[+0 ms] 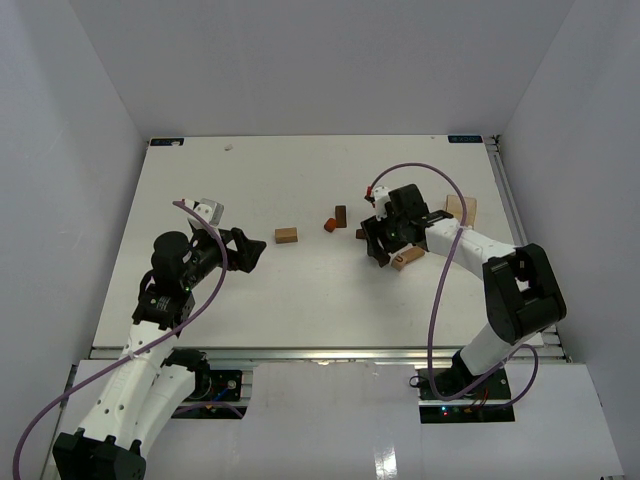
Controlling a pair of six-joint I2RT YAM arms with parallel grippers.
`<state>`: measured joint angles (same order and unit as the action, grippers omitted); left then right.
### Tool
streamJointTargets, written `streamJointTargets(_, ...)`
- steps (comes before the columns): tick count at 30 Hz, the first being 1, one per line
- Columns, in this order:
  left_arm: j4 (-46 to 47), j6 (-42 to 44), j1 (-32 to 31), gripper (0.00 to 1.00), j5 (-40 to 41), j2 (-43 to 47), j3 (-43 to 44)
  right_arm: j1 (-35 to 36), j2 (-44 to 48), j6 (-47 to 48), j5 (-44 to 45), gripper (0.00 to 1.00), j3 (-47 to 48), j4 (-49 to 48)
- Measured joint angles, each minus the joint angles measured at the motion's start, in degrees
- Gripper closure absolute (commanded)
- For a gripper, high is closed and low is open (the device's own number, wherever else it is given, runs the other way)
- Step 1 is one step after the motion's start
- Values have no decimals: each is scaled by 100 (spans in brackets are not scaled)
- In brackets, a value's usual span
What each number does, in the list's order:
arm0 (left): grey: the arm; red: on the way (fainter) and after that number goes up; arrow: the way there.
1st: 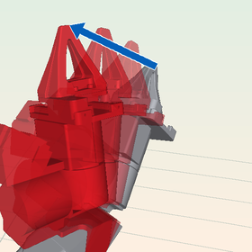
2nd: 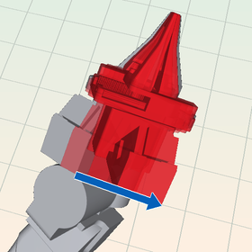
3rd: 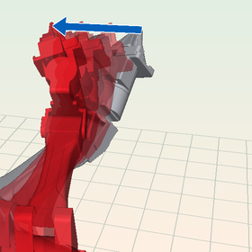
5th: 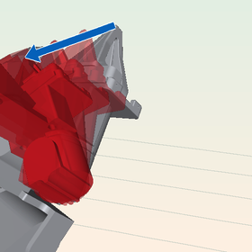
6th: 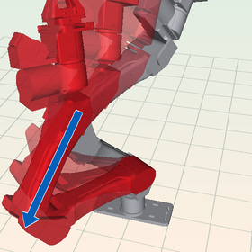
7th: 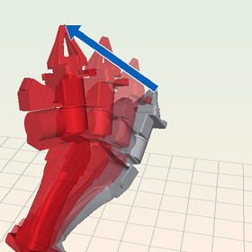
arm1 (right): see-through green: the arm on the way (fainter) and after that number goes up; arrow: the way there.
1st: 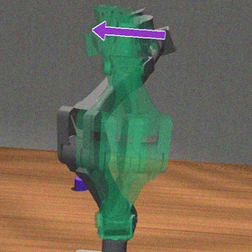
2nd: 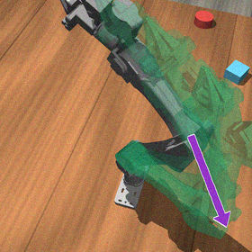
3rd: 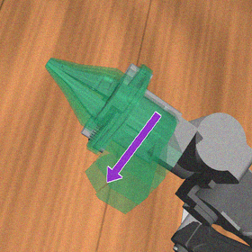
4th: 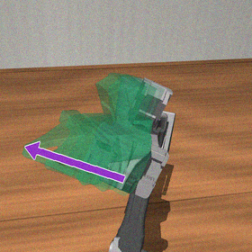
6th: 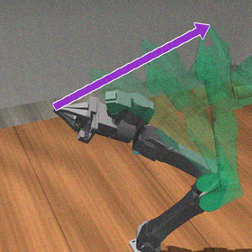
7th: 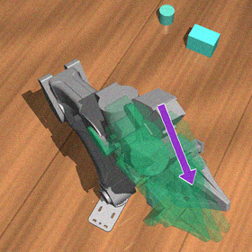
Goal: Build the wood block tower
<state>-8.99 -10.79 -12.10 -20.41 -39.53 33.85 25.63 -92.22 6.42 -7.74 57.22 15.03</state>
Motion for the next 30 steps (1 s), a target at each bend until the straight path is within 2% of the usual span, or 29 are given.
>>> streamJointTargets(15, 0, 23, 0, 2, -21, 0, -4, 0, -330, 770, -166, 45, -87, -98)
streamJointTargets(20, 0, 25, 0, 2, -24, 0, -7, 0, -396, 886, -170, 52, -88, -122)
streamJointTargets(26, 0, 25, 0, 2, -47, 0, -7, 0, -422, 994, -187, 66, -88, -156)
streamJointTargets(30, -2, 25, 0, 2, -57, 0, -10, 0, -429, 1095, -223, 89, -88, -158)
